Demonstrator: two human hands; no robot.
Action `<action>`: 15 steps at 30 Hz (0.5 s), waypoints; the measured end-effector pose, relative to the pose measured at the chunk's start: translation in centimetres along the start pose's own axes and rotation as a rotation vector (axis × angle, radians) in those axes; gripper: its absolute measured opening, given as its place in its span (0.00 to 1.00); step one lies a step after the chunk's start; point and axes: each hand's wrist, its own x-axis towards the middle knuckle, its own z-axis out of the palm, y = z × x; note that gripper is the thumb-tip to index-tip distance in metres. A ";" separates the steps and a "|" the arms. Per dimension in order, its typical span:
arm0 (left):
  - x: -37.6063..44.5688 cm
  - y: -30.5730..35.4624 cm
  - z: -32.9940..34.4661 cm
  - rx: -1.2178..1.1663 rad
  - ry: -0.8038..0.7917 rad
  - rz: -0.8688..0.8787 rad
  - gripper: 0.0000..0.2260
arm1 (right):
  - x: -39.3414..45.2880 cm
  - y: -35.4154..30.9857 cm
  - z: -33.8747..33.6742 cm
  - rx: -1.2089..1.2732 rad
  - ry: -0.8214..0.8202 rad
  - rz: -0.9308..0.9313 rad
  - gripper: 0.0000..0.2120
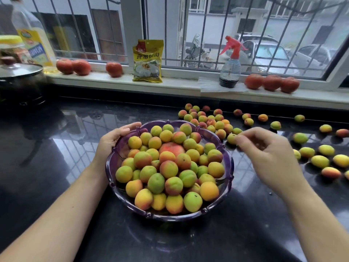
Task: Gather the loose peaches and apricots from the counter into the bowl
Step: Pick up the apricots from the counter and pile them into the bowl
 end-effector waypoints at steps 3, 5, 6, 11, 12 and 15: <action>-0.2 0.0 0.0 -0.043 -0.028 0.009 0.27 | 1.5 4.3 -0.7 -0.299 0.264 0.206 0.06; -0.3 0.0 0.0 -0.061 -0.055 0.012 0.27 | 2.0 6.4 -1.3 -0.406 0.314 0.319 0.10; -0.4 0.0 0.1 -0.062 -0.063 0.014 0.27 | 2.1 7.0 -1.5 -0.434 0.306 0.360 0.12; -0.6 0.1 0.4 -0.056 -0.035 0.015 0.25 | 2.0 7.7 0.2 -0.546 0.080 0.393 0.21; -0.6 0.1 0.4 -0.055 -0.030 0.013 0.23 | 1.9 7.6 0.7 -0.570 0.028 0.387 0.23; -0.7 0.1 0.4 -0.053 -0.022 0.009 0.22 | 2.2 7.2 1.7 -0.654 -0.048 0.405 0.26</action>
